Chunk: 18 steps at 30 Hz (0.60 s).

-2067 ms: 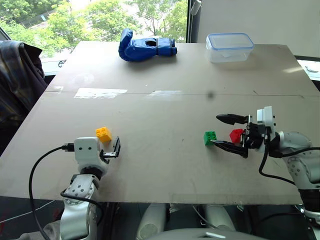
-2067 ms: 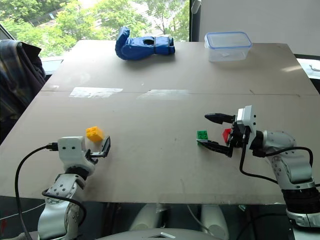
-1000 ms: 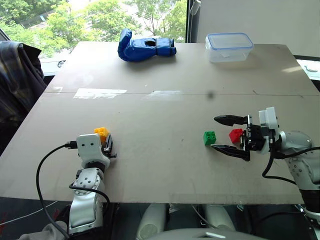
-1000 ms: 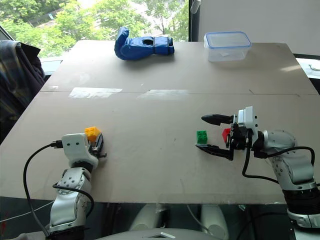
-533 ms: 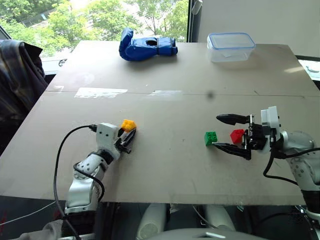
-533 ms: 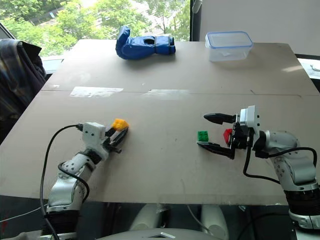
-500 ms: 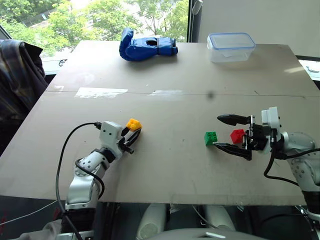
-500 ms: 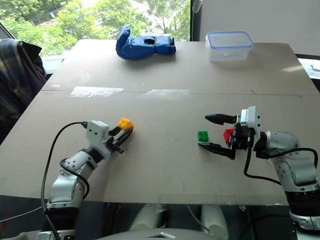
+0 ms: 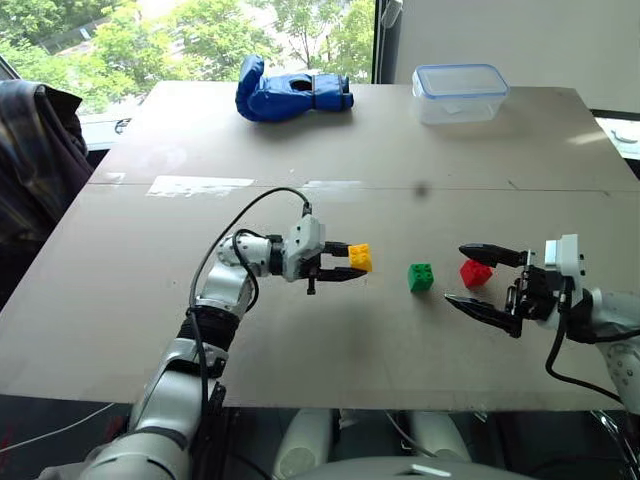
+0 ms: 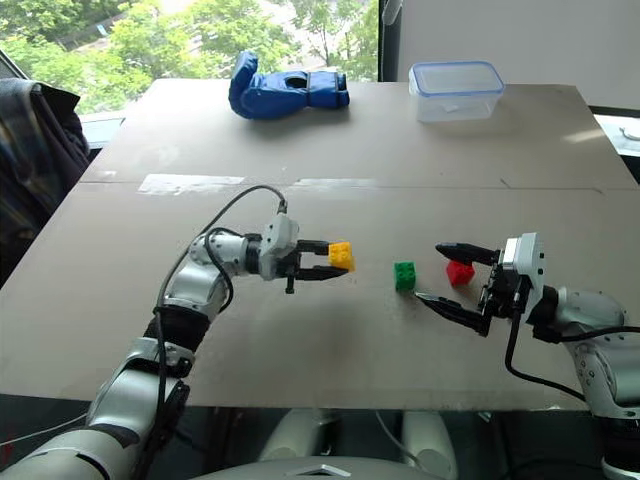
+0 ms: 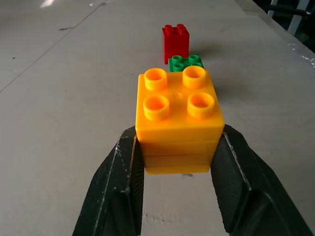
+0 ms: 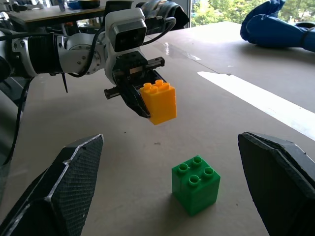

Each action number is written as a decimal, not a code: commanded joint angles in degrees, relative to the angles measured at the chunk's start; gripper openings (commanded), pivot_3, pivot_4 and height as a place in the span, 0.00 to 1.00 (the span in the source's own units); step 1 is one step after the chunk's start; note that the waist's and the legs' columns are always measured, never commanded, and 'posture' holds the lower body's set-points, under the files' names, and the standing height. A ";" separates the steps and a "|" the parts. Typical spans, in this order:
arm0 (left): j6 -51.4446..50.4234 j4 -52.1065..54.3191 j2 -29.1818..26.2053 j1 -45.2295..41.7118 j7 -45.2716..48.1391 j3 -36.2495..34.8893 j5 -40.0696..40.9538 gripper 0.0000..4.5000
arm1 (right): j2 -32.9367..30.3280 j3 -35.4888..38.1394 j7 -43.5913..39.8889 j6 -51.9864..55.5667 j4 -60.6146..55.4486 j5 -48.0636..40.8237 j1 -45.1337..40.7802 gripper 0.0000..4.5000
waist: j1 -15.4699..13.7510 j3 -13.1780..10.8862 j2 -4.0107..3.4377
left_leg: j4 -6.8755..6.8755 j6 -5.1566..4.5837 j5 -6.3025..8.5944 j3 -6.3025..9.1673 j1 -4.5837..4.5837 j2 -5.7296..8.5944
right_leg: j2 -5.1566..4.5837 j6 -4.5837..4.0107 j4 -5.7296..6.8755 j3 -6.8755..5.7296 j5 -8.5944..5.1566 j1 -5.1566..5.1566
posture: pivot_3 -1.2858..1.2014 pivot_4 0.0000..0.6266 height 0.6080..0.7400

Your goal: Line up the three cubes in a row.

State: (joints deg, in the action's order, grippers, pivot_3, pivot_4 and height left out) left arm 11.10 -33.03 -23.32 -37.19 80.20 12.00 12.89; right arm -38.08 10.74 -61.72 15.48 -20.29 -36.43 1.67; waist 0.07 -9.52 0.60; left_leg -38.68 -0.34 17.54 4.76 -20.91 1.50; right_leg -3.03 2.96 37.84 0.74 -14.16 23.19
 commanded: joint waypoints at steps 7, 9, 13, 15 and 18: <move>6.84 -15.50 3.30 -6.47 6.15 1.72 -4.46 0.29 | -0.13 6.07 4.16 -1.98 -7.43 0.20 10.06 1.00 | 0.67 -0.04 0.07 | -0.05 -0.03 0.01 0.04 0.03 0.00 | 0.05 0.02 0.12 -0.03 -0.01 -0.03 | 0.52 0.24 1.00; 5.98 -16.39 3.76 -7.06 5.11 1.43 -4.98 0.29 | -0.15 5.96 4.33 -2.42 -7.69 0.55 10.64 1.00 | 0.71 -0.04 0.06 | -0.06 -0.04 0.01 0.02 0.08 -0.01 | 0.05 0.02 0.12 0.01 -0.01 -0.06 | 0.52 0.24 1.00; 7.11 -16.41 3.39 -6.84 4.51 1.88 -6.69 0.29 | 0.00 5.34 4.89 -2.80 -8.01 0.83 10.79 1.00 | 0.69 -0.04 0.06 | -0.07 -0.03 0.01 0.04 0.08 -0.01 | 0.06 0.02 0.13 0.00 -0.01 -0.06 | 0.52 0.24 1.00; 6.74 -15.84 3.24 -6.37 4.02 1.61 -6.91 0.29 | -0.01 4.83 4.94 -3.04 -7.53 1.01 10.21 1.00 | 0.68 -0.03 0.07 | -0.07 -0.03 0.01 0.05 0.09 -0.01 | 0.06 0.02 0.13 -0.01 -0.01 -0.06 | 0.52 0.24 1.00; 5.76 -14.34 2.79 -5.34 3.47 1.44 -6.96 0.29 | -0.16 4.33 4.61 -3.31 -6.58 1.28 9.25 1.00 | 0.70 -0.03 0.06 | -0.08 -0.03 0.01 0.04 0.11 -0.01 | 0.06 0.02 0.15 0.01 0.00 -0.06 | 0.52 0.24 1.00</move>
State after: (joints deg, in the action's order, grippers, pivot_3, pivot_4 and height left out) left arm 17.73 -48.14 -19.73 -43.50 84.99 13.69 7.01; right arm -38.02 14.43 -56.98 13.34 -26.10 -34.80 11.54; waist 0.77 -9.55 0.66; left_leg -38.76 -0.38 17.55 4.80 -20.79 1.48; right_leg -2.98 2.98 37.99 0.76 -14.17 23.12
